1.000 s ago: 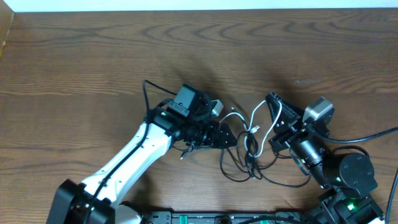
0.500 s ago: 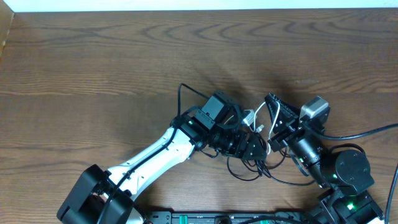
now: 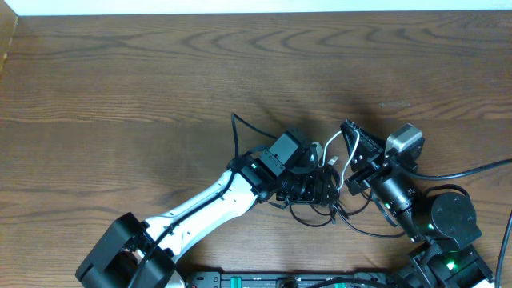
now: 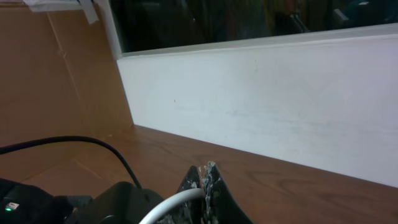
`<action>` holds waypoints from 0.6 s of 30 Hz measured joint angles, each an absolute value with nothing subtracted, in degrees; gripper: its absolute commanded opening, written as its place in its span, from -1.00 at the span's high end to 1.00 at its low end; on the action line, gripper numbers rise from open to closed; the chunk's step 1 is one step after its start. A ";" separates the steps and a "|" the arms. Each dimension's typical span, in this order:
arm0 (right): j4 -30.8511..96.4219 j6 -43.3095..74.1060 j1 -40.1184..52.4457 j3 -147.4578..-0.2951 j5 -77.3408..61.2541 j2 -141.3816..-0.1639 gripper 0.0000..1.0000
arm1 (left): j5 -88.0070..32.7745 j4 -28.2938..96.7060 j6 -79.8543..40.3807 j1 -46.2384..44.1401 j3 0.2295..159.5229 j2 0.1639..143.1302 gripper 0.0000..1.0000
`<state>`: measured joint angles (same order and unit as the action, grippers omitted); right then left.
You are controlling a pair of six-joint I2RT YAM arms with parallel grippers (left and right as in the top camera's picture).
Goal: Untangle cables
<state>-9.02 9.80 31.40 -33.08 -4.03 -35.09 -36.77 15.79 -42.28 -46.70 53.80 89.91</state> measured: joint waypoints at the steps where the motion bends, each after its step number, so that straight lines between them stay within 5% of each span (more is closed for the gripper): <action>1: -9.02 9.80 31.40 -33.08 -4.03 -35.09 0.98 | -35.35 16.25 -42.50 -46.89 53.80 89.91 -0.20; 5: -8.71 9.80 31.40 -33.08 -4.03 -35.09 0.98 | -29.21 17.50 -43.55 -47.81 52.84 89.91 0.84; 18: -7.09 9.80 31.40 -33.08 -4.03 -35.09 0.98 | -18.17 33.65 -38.57 -45.67 50.74 89.93 0.85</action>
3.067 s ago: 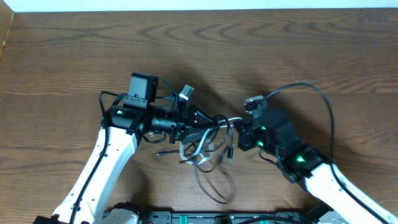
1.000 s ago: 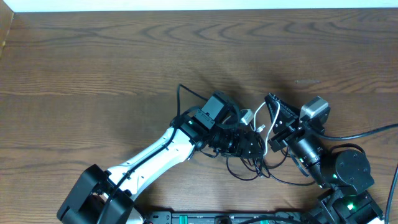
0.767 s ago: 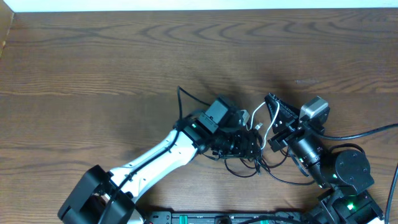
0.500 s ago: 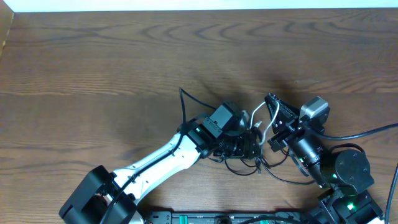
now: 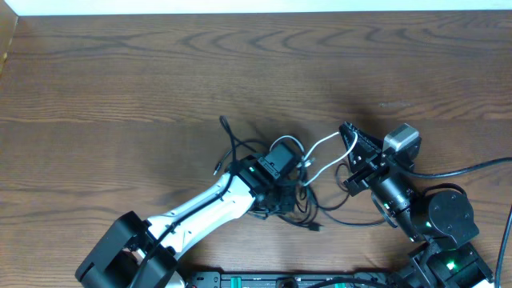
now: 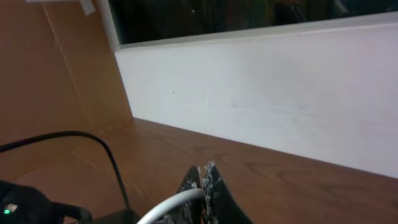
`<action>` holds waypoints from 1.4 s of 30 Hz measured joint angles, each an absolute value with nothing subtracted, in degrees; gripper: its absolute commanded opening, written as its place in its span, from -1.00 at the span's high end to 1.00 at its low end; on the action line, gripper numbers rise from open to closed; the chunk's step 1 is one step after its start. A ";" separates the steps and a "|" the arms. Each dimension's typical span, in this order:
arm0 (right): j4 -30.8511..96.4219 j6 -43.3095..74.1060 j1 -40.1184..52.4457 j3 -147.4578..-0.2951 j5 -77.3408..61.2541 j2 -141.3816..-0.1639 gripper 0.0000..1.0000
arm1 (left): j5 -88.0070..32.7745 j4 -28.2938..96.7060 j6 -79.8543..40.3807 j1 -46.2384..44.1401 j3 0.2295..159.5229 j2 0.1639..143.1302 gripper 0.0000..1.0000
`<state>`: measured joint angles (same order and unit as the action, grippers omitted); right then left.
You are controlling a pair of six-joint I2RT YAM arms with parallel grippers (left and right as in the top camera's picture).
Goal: Untangle cables
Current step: 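Lift the white cable up and right with the right gripper, drawing it out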
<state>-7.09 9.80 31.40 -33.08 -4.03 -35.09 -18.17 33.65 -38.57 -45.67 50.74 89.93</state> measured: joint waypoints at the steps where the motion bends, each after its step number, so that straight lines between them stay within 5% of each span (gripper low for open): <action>1: -7.16 9.80 31.40 -33.08 -3.99 -35.09 0.98 | -17.17 35.33 -38.28 -45.01 50.70 89.93 0.85; 15: -17.28 7.97 27.86 -33.04 3.16 -30.79 0.98 | -11.42 47.64 -30.13 -32.40 50.70 89.93 0.85; 29: 2.57 6.35 24.01 -33.41 32.05 -24.49 0.98 | -6.90 51.27 -28.40 -22.74 50.68 89.97 0.85; 42: 12.43 5.41 19.68 -46.54 27.83 -30.09 0.98 | -1.26 53.21 -28.23 -15.81 50.54 89.97 0.85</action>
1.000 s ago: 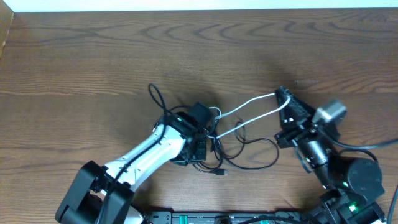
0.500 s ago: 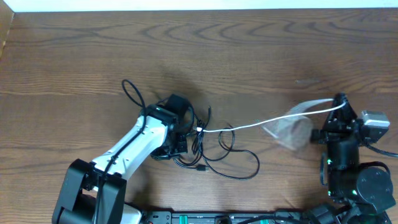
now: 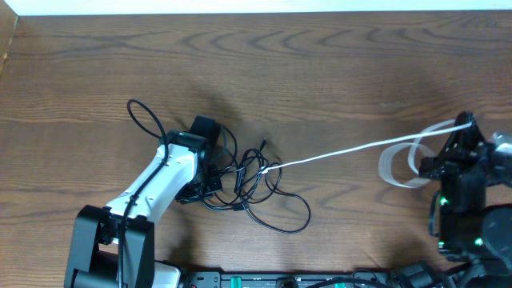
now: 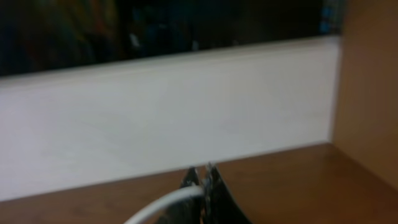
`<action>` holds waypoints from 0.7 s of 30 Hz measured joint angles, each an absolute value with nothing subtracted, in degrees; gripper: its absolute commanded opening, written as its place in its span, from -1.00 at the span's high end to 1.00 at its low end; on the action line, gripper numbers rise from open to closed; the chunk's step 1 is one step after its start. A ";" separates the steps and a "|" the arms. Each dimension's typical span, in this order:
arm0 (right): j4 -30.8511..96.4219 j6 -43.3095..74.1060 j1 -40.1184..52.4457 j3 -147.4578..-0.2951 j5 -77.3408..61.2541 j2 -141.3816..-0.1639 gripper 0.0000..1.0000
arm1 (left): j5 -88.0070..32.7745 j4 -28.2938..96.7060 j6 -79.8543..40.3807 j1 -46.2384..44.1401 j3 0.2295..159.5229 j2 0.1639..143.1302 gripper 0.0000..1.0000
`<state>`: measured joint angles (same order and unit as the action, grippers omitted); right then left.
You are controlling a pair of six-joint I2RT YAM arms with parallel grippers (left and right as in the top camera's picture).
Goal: Untangle cables
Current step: 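Lift the white cable up and right with the right gripper, drawing it out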
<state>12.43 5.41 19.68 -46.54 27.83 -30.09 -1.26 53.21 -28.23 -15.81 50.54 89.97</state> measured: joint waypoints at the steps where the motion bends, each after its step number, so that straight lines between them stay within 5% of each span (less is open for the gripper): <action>1: 14.48 5.39 19.46 -49.25 26.24 -31.73 0.99 | -1.28 53.08 -28.23 -15.81 50.48 89.97 0.85; 11: 41.41 5.37 15.00 -82.15 -1.10 -56.88 0.98 | -1.10 47.40 -30.33 -15.79 50.15 90.00 0.82; 16: 48.99 5.39 13.02 -95.74 -20.60 -68.10 0.98 | -0.91 42.54 -32.29 -15.77 49.87 90.02 -0.55; 21: 47.66 6.07 11.22 -100.53 -36.82 -72.69 0.98 | -0.93 40.16 -33.15 -15.75 48.71 90.02 -0.98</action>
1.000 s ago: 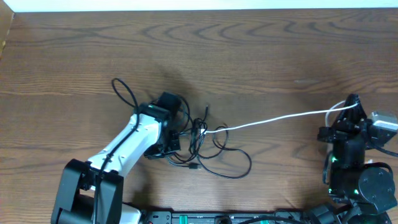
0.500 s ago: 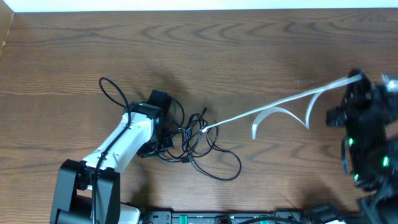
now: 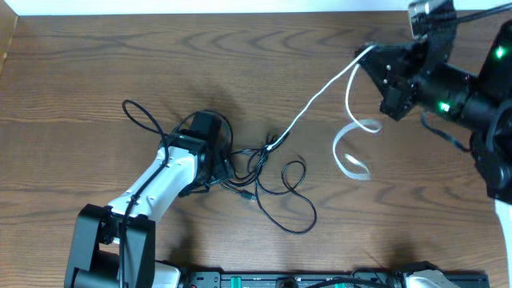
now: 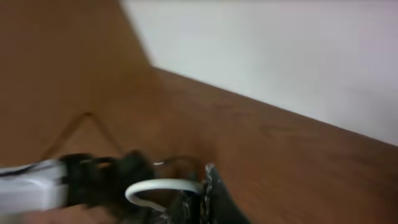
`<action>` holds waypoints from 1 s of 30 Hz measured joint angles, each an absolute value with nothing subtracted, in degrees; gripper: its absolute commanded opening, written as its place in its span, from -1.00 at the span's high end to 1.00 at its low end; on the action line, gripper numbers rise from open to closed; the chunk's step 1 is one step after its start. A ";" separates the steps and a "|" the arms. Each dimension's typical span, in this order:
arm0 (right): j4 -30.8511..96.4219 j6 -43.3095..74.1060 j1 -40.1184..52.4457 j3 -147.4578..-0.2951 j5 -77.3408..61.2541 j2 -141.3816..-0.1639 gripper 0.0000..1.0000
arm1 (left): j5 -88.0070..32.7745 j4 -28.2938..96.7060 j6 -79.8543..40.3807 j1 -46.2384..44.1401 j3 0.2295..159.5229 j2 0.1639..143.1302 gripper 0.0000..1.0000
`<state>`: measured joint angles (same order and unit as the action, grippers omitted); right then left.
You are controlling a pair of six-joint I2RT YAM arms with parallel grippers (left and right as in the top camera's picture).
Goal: Untangle cables
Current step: 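Lift the white cable up and right with the right gripper, drawing it out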
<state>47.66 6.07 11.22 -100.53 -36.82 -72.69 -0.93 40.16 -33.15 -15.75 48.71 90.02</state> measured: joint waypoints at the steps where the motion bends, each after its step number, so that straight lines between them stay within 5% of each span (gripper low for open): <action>1: 47.16 6.57 10.81 -100.64 -39.90 -73.01 0.98 | -0.91 40.01 -33.26 -15.75 48.53 90.02 -1.00; 9: 46.15 10.02 8.03 -100.88 -61.30 -75.94 0.98 | -11.33 39.05 -24.97 -15.73 48.29 90.02 -0.96; 20: 54.17 11.38 6.00 -100.95 -66.89 -77.95 0.98 | -60.38 38.22 9.47 -15.53 48.23 90.02 -0.95; 26: 58.24 10.90 6.00 -100.99 -67.05 -78.48 0.98 | -66.85 37.17 12.05 -15.86 48.23 90.02 -0.63; 30: 59.33 10.55 6.00 -100.99 -66.39 -78.50 0.98 | -67.83 34.11 12.10 -17.56 48.21 90.02 -0.59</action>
<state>59.33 10.55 6.00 -100.99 -66.39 -78.50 -67.83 34.11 12.10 -17.56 48.21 90.02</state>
